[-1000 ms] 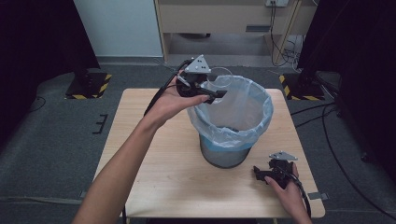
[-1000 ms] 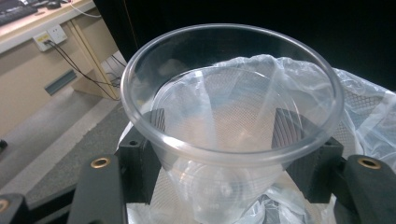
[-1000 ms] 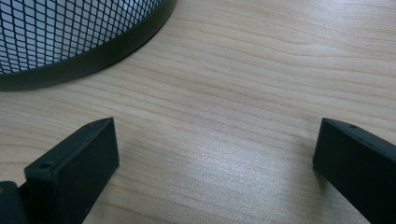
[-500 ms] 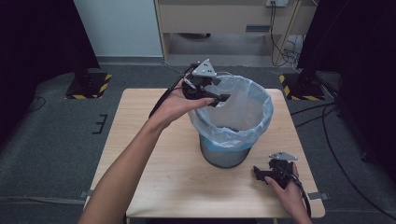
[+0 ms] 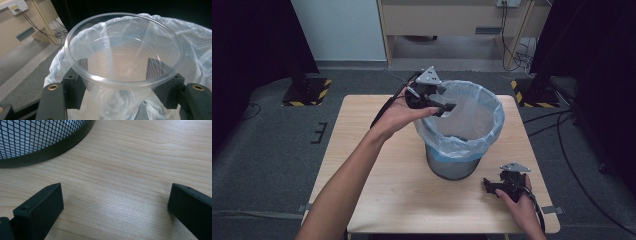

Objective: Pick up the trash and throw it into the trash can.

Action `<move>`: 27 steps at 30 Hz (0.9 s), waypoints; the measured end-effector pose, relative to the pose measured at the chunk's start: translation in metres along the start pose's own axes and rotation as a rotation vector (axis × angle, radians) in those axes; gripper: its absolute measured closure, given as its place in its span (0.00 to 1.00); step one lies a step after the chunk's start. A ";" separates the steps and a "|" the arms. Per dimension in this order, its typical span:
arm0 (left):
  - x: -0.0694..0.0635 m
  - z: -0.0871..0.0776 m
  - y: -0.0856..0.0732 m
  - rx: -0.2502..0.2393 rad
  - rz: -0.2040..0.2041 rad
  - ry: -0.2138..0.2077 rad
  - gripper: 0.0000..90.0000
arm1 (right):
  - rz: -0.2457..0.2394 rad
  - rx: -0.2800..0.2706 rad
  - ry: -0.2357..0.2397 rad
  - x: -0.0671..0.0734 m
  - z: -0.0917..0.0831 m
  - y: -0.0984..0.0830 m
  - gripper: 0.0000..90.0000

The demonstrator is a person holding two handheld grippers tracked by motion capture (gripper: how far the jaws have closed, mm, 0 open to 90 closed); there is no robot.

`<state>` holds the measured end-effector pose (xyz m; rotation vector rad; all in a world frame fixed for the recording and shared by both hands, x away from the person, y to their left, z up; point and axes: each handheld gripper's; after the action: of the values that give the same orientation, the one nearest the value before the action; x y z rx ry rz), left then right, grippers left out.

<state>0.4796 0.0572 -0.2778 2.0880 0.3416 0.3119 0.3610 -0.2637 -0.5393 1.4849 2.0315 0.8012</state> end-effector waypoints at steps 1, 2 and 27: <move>0.000 0.000 -0.001 0.003 0.001 -0.002 0.38 | 0.000 0.000 0.000 0.000 0.000 0.000 0.00; 0.000 0.001 -0.002 0.005 0.001 -0.004 0.38 | 0.000 0.000 0.000 0.000 0.000 0.000 0.00; -0.005 0.002 -0.012 0.052 -0.022 -0.014 0.20 | 0.000 0.000 0.000 0.000 0.000 0.000 0.00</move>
<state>0.4745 0.0596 -0.2900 2.1351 0.3683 0.2779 0.3610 -0.2636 -0.5393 1.4849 2.0316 0.8012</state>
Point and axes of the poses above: each handheld gripper's, and its own axes: z roughly forward along the jaws, y roughly out of its top, x roughly to its left, and after that the axes turned 4 degrees about -y, right-handed
